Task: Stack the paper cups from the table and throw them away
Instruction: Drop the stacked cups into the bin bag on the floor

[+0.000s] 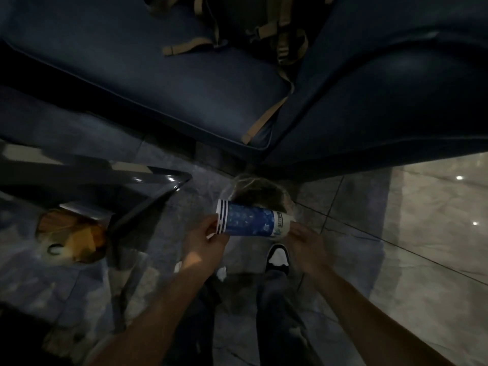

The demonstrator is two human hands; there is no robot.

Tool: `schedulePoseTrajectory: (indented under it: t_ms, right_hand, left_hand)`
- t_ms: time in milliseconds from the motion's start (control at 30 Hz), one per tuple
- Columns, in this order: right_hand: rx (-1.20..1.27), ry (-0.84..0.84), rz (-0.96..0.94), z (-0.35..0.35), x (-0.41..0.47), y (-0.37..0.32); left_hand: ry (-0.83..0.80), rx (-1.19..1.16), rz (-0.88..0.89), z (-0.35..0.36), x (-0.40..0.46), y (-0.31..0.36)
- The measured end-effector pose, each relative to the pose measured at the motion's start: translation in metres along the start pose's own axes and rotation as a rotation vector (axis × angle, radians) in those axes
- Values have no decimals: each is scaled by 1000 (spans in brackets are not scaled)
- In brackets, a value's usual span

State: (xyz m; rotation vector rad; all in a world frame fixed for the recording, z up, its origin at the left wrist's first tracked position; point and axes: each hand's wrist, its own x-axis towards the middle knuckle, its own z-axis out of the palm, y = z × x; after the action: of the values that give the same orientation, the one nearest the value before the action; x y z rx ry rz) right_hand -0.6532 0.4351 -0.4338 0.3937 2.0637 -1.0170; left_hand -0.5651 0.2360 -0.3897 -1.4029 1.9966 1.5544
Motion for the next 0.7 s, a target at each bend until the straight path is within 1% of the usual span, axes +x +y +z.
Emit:
schedulePoseTrajectory:
  t_ms: [67,167,233,300,333,433,600,700]
  right_hand:
    - [-30,-4,13,9,20,10]
    - [-90,-44,35,23,50,19]
    - [-65,-93,92,31,74,24]
    - [-17,-112,163,40,97,30]
    - [-22,-118,170,44,106,34]
    - [-93,-101,176,54,123,39]
    - [-63,-87,242,58,141,46]
    - [-105,-73,220,58,143,52]
  left_hand:
    - [-29,-5,-12,11,17,-8]
    - [-47,52,46,27,40,-20]
    - [-64,70,73,34,51,-26]
    - [-65,89,81,41,61,-29]
    - [-62,94,81,43,64,-32]
    - [-62,102,103,54,73,-43]
    - [-93,107,129,72,78,-46]
    - [-95,132,186,81,80,-50]
